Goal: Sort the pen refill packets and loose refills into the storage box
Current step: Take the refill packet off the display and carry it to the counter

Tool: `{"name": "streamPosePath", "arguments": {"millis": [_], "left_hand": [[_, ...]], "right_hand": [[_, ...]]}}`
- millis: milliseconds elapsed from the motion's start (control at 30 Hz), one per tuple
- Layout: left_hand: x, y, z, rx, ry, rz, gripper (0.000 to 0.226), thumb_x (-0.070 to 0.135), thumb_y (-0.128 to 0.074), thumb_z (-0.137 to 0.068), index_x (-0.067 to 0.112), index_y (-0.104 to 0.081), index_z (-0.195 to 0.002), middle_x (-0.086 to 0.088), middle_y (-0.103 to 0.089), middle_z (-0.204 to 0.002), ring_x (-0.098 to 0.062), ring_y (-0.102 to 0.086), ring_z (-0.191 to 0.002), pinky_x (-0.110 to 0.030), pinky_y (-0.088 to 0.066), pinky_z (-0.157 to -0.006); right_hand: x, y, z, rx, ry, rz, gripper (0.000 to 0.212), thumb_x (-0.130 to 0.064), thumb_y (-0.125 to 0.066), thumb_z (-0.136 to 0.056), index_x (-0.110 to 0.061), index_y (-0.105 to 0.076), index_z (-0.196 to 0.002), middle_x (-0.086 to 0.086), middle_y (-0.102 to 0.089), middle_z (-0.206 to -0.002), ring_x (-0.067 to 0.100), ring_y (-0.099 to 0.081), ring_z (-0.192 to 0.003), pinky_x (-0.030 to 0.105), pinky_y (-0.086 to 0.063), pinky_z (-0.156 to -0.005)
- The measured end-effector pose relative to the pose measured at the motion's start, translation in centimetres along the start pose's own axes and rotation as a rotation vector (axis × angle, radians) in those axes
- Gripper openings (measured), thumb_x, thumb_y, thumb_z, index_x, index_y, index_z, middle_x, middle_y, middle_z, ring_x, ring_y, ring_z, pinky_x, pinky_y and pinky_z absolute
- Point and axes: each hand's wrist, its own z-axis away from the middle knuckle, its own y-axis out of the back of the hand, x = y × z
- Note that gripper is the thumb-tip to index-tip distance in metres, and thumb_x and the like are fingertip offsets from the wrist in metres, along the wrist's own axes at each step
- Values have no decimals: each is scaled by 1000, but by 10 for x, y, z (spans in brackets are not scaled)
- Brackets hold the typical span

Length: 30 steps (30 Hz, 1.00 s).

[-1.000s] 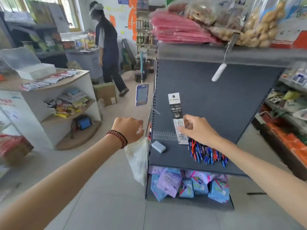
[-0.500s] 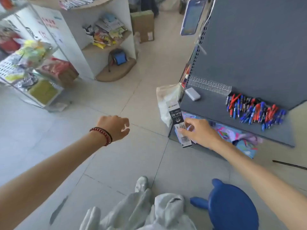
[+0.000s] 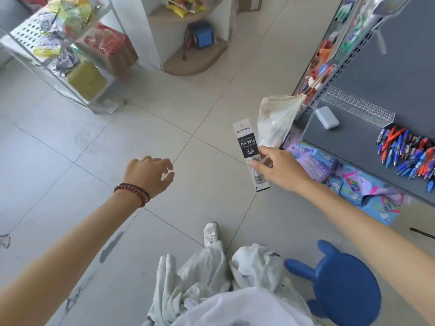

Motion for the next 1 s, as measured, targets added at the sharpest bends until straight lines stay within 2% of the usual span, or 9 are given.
{"name": "streamPosePath", "arguments": {"millis": [67, 133, 167, 367, 533, 633, 800, 900, 1000], "left_hand": [[-4, -1, -9, -22, 16, 56, 25, 43, -43, -92, 33, -57, -110, 19, -66, -102, -12, -57, -102, -30, -40, -81], [0, -4, -19, -34, 5, 91, 25, 41, -43, -92, 32, -58, -110, 18, -66, -103, -12, -57, -102, -29, -39, -79], [4, -5, -27, -46, -11, 87, 25, 41, -42, -92, 32, -58, -110, 17, -66, -104, -12, -57, -103, -29, -39, -79], [18, 22, -93, -27, -64, 47, 24, 41, -40, -92, 31, -58, -105, 14, -66, -100, -12, -59, -97, -30, -37, -81], [4, 50, -144, -1, 34, 53, 23, 44, -40, -92, 31, -59, -95, 12, -64, -94, -13, -57, -92, -31, -42, -82], [-6, 61, -172, 48, 50, 81, 22, 41, -41, -92, 30, -60, -95, 13, -65, -93, -13, -58, -90, -31, -43, -80], [-42, 67, -222, 33, 98, 169, 22, 42, -41, -92, 32, -60, -95, 17, -65, -93, -10, -59, -85, -30, -42, -81], [-73, 65, -253, 10, 121, 248, 20, 42, -41, -92, 35, -59, -95, 20, -64, -94, -8, -61, -85, -27, -40, -80], [-101, 69, -294, 41, 117, 283, 18, 38, -43, -92, 34, -61, -95, 18, -66, -92, -11, -61, -81, -28, -40, -77]], "right_hand": [[-8, -7, -13, 8, -14, -56, 25, -30, -61, -94, -34, -49, -73, -13, -58, -74, 17, -57, -74, 29, -40, -66], [-11, -14, -27, 10, -47, -109, 9, -29, -61, -94, -27, -60, -85, -5, -67, -82, 19, -62, -78, 30, -45, -70], [-13, -16, -35, 2, -55, -114, 10, -29, -61, -94, -19, -63, -93, -2, -70, -87, 19, -64, -80, 30, -47, -74], [-5, -8, -102, -71, -18, -86, 16, -35, -60, -93, -19, -62, -94, -7, -70, -88, 14, -64, -78, 34, -51, -75], [-12, 17, -164, -89, -13, -235, 18, -34, -64, -92, -17, -65, -95, -11, -67, -82, -6, -58, -67, 9, -42, -62], [-18, 20, -196, -121, -44, -279, 17, -37, -64, -91, -21, -65, -96, -15, -65, -77, -10, -58, -65, 6, -41, -60], [-27, 24, -261, -125, -92, -246, 18, -34, -64, -92, -17, -64, -93, -8, -69, -81, -7, -58, -67, 9, -41, -61], [-38, 30, -305, -64, -170, -252, 16, -35, -63, -92, -18, -64, -91, -6, -69, -80, 8, -62, -75, 18, -42, -64], [-50, 30, -342, 28, -228, -306, 8, -33, -63, -91, -25, -65, -88, -9, -68, -80, 9, -64, -78, 8, -40, -60]]}}
